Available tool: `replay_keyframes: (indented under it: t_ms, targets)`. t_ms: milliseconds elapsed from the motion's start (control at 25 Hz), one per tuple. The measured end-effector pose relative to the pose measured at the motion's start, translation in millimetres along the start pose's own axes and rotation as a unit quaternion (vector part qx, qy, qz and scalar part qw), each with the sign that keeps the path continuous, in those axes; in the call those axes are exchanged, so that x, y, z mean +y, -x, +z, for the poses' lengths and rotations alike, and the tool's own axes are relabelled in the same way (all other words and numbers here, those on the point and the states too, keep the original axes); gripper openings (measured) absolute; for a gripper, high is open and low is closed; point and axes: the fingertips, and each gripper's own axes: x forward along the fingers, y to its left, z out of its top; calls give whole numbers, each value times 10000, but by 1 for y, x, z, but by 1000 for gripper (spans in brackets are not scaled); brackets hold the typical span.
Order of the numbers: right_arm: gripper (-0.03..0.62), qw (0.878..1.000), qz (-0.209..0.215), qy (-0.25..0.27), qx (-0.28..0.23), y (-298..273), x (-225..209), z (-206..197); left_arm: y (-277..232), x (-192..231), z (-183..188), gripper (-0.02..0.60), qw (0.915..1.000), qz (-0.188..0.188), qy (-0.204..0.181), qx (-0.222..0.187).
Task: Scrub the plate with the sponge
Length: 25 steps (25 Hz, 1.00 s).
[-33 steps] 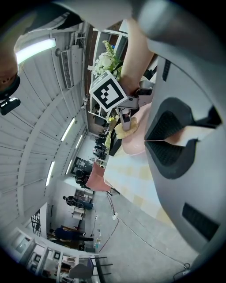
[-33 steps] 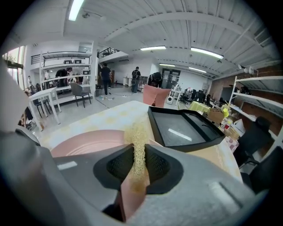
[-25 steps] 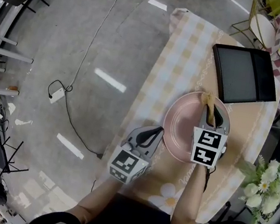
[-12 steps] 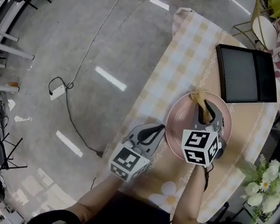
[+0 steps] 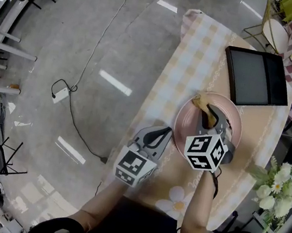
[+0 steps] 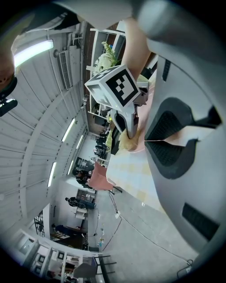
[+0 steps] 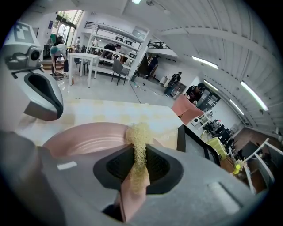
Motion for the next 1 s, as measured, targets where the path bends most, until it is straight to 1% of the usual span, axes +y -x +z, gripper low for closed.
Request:
replay_keyframes:
  t_ms: [200,560,1000]
  targets:
    - [71,9997,87,238,56,2,12,1,6,0,1,12,10000,41,-58,-58]
    - [70,9981,277,540,73,12,35,1,21,-4,-3,12,9999,110,-53,-61]
    - [69,9968,415,686,41,27,63,-1,39,-10,-13,14,9998,142,-70,-82]
